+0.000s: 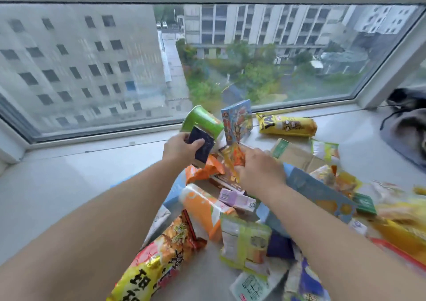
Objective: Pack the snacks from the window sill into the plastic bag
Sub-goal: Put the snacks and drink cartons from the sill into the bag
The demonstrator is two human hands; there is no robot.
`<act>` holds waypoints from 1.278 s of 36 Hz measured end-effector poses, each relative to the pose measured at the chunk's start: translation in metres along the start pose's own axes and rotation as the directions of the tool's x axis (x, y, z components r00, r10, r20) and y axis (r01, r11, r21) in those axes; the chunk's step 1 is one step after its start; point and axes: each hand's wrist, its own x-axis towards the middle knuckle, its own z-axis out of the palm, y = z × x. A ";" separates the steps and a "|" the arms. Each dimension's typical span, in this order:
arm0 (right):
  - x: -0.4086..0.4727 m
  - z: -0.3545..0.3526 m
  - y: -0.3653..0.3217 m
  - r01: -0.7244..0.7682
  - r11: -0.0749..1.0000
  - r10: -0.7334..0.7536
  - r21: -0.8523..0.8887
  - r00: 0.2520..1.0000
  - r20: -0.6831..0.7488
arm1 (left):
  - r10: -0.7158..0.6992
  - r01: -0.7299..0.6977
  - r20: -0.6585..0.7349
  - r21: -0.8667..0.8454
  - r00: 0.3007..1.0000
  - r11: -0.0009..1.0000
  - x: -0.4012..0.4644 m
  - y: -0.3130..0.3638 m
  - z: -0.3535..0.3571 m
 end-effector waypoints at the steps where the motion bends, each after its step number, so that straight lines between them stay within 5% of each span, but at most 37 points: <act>1: 0.001 -0.002 0.015 -0.055 0.997 0.057 -0.049 0.997 0.059 | -0.005 -0.001 0.073 0.090 0.997 0.996 -0.003 0.002 0.007; 4: 0.001 -0.007 0.055 -0.150 0.981 0.164 -0.123 0.980 0.112 | -0.024 -0.006 0.184 0.160 0.983 0.987 -0.010 0.004 0.026; 12: 0.024 -0.001 0.077 -0.136 0.991 0.132 -0.010 0.943 0.304 | -0.079 -0.004 0.296 0.271 0.952 0.963 0.009 -0.014 0.057; 16: 0.035 0.017 0.074 -0.230 0.973 0.214 0.033 0.941 0.261 | -0.097 -0.016 0.337 0.318 0.937 0.948 0.015 -0.032 0.071; 19: 0.038 0.022 0.079 -0.340 0.930 0.303 0.137 0.924 0.234 | -0.070 -0.050 0.307 0.366 0.949 0.929 0.015 -0.037 0.074; 26: 0.024 0.016 0.079 -0.347 0.937 0.348 -0.030 0.928 0.136 | 0.004 -0.059 0.168 0.319 0.986 0.946 -0.006 -0.032 0.073; 35: -0.025 -0.046 0.054 -0.169 0.949 0.196 0.265 0.977 -0.079 | 0.196 -0.193 -0.050 0.049 0.979 0.980 -0.082 0.020 -0.002; 39: -0.063 -0.072 0.031 -0.105 0.834 0.179 0.541 0.980 -0.085 | 0.193 -0.204 -0.159 -0.060 0.968 0.977 -0.135 0.032 -0.042; 46: -0.184 -0.071 -0.022 -0.116 0.471 0.111 0.874 0.991 0.072 | 0.149 -0.189 -0.183 -0.227 0.972 0.955 -0.253 0.004 -0.122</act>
